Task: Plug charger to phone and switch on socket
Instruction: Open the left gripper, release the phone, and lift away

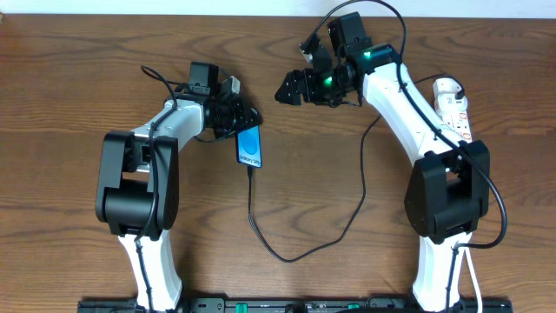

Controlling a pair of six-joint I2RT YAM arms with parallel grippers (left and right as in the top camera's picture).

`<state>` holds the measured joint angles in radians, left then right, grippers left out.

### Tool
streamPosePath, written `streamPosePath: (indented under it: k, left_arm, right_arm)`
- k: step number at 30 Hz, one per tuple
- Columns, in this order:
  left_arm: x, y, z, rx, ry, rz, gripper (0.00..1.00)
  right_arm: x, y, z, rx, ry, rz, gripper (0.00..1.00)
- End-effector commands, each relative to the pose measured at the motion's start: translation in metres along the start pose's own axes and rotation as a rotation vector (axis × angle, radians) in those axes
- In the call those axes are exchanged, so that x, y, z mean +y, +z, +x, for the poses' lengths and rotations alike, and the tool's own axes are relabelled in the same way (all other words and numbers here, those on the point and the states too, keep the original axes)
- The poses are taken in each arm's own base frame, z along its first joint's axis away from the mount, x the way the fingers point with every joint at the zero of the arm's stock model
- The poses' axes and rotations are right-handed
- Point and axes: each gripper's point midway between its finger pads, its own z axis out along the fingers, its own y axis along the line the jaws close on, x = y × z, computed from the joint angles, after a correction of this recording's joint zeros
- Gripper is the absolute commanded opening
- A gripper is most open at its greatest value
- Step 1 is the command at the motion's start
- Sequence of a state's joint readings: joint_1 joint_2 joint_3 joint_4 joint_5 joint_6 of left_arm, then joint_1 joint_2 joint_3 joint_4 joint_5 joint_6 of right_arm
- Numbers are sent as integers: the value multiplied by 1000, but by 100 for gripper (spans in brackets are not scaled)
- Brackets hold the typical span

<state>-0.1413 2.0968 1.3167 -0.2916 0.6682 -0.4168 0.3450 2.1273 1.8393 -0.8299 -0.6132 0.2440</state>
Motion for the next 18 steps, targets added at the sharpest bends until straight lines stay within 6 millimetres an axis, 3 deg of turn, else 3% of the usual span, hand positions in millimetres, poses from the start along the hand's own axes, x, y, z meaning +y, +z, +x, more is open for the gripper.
streamPosePath:
  k: [1, 6, 13, 18]
  left_arm:
    - [2, 2, -1, 2, 0, -9, 33]
    - [2, 2, -1, 2, 0, -10, 48]
    - [19, 0, -10, -49, -1, -108, 72]
    - [39, -3, -14, -85, -10, -217, 79]
  right_arm:
    - [3, -1, -1, -2, -22, -1, 84]
    - [3, -1, 0, 4, -19, 1, 85]
    - [2, -1, 2, 12, -32, 3, 85]
    - [2, -1, 3, 16, -37, 4, 85]
